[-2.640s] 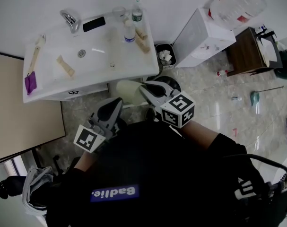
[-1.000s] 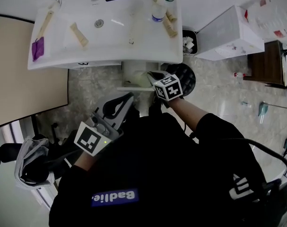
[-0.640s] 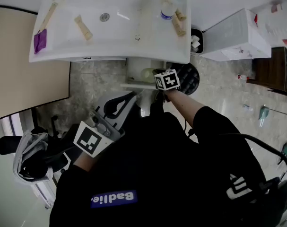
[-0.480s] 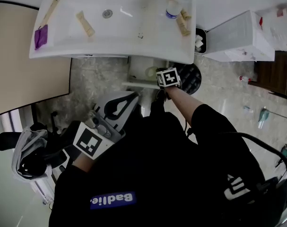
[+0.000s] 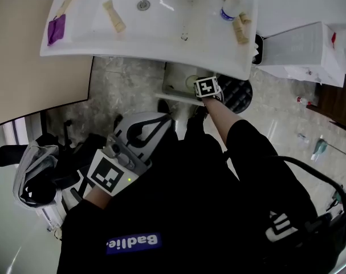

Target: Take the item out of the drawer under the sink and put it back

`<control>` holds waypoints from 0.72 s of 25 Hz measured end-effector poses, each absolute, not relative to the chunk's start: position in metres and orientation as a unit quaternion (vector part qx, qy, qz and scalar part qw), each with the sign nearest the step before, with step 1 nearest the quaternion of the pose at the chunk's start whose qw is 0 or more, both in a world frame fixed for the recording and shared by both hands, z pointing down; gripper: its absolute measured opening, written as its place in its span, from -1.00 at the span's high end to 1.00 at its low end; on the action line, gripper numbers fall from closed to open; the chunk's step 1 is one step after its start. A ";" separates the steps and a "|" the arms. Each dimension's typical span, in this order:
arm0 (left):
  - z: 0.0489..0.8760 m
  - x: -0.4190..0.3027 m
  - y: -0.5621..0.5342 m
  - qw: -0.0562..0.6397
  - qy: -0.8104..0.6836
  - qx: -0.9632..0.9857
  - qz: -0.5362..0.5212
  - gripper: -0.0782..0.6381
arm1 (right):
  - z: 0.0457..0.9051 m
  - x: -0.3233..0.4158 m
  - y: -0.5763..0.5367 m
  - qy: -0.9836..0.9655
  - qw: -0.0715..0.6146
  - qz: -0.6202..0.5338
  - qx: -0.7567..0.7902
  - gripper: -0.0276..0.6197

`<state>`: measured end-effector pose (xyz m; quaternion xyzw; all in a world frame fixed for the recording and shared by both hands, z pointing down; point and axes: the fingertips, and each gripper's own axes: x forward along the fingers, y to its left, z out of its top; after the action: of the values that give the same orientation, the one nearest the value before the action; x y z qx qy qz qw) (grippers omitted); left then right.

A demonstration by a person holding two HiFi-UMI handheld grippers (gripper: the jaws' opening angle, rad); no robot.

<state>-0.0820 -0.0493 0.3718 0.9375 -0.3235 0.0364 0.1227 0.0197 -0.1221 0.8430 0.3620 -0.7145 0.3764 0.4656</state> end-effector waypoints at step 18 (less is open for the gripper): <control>0.387 -0.107 -0.049 0.135 -0.342 0.928 0.056 0.77 | 0.883 0.015 -0.118 -0.687 0.492 0.401 0.355 0.83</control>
<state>-0.1071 -0.0492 0.3867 0.9285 -0.3417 0.0555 0.1347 0.0151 -0.1176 0.8829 0.3552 -0.6868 0.4007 0.4916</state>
